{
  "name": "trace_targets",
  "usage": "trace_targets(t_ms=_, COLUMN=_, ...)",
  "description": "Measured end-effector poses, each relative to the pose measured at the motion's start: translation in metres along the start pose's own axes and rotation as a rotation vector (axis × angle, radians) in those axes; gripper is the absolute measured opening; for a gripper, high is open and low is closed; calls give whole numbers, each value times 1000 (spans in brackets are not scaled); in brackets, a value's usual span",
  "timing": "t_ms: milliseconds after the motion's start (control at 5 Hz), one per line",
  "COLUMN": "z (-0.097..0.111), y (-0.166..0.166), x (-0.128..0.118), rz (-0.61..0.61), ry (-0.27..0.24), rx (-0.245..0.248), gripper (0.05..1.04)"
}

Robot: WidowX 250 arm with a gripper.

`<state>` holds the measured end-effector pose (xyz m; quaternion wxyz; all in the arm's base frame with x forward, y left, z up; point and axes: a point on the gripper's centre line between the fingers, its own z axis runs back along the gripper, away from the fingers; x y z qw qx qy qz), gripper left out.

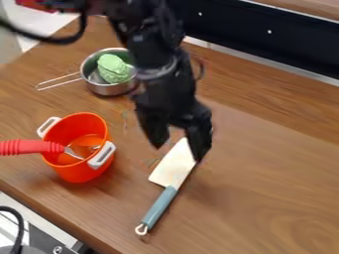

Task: Move the knife to the bottom middle of the table

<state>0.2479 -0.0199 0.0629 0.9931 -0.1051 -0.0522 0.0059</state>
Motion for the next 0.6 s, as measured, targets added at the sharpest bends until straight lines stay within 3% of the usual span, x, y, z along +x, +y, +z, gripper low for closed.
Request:
trace_targets(t_ms=200, z=10, y=25, x=21, rz=122, ry=-71, rx=49, gripper=999)
trace_targets(t_ms=400, z=21, y=58, x=37, rz=256, ry=-88, rx=88, gripper=999)
trace_targets(t_ms=600, z=33, y=85, x=44, rz=305, ry=-116, rx=104, gripper=999)
